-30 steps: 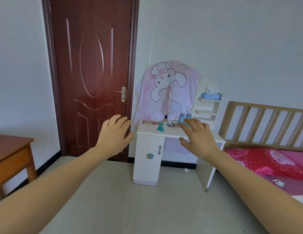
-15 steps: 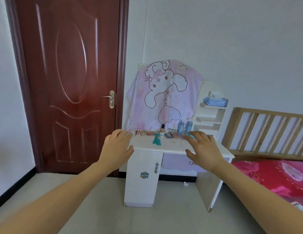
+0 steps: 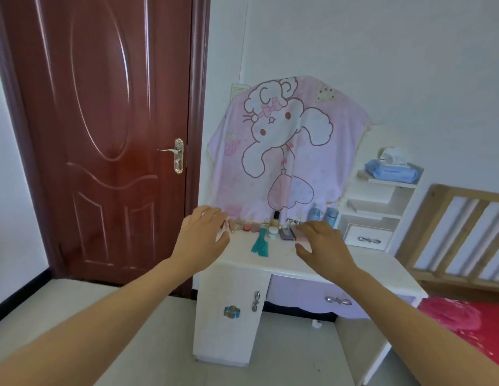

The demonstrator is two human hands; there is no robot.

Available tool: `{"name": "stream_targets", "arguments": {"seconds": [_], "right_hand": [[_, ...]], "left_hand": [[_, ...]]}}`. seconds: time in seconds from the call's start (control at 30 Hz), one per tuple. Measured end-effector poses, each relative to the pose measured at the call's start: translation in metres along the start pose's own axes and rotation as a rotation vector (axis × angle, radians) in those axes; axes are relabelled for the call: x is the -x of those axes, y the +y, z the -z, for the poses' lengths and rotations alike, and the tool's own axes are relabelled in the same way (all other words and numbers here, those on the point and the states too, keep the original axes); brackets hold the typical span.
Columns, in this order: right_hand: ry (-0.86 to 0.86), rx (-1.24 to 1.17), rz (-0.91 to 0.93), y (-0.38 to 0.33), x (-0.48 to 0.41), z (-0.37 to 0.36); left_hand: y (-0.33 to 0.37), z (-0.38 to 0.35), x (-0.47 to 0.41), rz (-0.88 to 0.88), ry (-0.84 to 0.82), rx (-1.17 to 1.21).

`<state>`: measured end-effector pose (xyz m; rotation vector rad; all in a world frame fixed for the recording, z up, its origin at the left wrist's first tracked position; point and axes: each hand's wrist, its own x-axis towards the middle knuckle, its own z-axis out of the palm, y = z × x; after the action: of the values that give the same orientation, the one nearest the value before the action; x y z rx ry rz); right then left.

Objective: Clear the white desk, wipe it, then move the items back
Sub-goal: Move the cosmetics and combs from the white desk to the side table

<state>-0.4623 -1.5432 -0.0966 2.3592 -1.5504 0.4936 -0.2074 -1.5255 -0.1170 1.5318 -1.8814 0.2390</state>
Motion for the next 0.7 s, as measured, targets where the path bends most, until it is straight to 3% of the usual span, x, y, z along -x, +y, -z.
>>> {"name": "stream_targets", "arguments": {"seconds": [0.1,0.4,0.57,0.7], "right_hand": [[-0.069,-0.005,0.119,-0.005,-0.036,-0.051],[-0.118,-0.110,0.156,-0.033,-0.153,-0.142],[-0.163,-0.143,0.072,-0.037,-0.197,-0.191],[-0.268,-0.222,-0.045,-0.030,-0.192,-0.239]], "left_hand": [[-0.043,-0.033,-0.008,0.088,-0.075,-0.062],[-0.167,-0.090,-0.068,0.272,-0.092,-0.050],[-0.214,-0.130,-0.098,0.285,-0.128,0.002],[-0.230,-0.179,-0.095,0.399,-0.225,0.129]]}}
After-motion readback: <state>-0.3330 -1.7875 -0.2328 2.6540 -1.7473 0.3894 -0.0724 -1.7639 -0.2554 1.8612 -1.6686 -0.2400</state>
